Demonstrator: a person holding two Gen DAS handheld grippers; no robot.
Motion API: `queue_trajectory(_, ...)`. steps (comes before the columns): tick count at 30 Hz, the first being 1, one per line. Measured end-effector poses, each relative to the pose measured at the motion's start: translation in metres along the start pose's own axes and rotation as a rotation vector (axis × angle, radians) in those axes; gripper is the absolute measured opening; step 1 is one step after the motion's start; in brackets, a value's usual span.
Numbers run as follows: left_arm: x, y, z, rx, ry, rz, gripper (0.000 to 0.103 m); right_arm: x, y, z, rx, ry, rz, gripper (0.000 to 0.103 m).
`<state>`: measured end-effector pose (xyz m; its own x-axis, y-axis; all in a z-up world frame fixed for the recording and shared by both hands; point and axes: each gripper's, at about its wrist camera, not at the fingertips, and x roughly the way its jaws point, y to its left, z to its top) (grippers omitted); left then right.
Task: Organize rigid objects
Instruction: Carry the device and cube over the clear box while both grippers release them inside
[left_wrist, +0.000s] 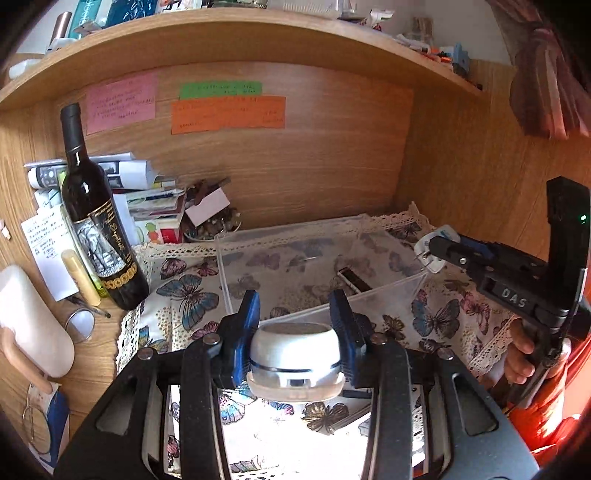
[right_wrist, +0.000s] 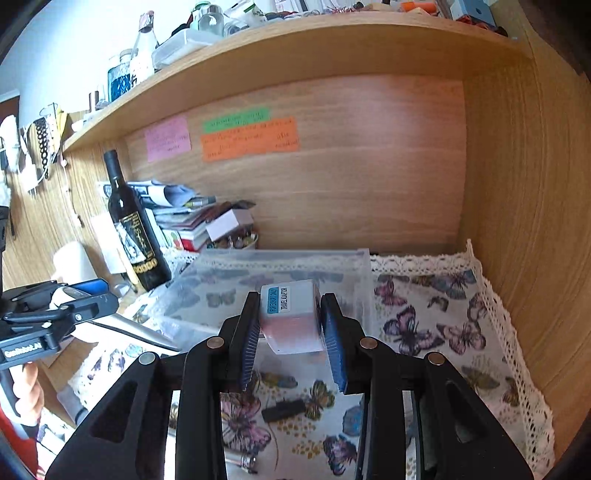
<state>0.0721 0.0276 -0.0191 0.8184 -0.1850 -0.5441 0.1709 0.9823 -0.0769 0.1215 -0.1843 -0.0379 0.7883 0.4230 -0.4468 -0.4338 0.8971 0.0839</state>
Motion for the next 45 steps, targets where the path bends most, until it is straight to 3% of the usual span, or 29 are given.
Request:
queue_trajectory(10, -0.013, -0.003, 0.037, 0.026, -0.051, 0.008, 0.039, 0.011, -0.002, 0.016, -0.004, -0.021, 0.012, 0.03)
queue_trajectory(16, 0.007, 0.002, 0.048, 0.021, -0.058, 0.009, 0.039, 0.032, -0.002, 0.018, -0.002, 0.01, 0.019, 0.03)
queue_trajectory(32, 0.093, 0.015, 0.042, -0.005, 0.035, 0.038, 0.039, 0.095, 0.0, 0.009, -0.028, 0.144, 0.035, 0.03)
queue_trajectory(45, 0.135, 0.016, 0.024, 0.003, 0.09, 0.001, 0.039, 0.131, 0.003, -0.001, -0.043, 0.238, 0.024, 0.03)
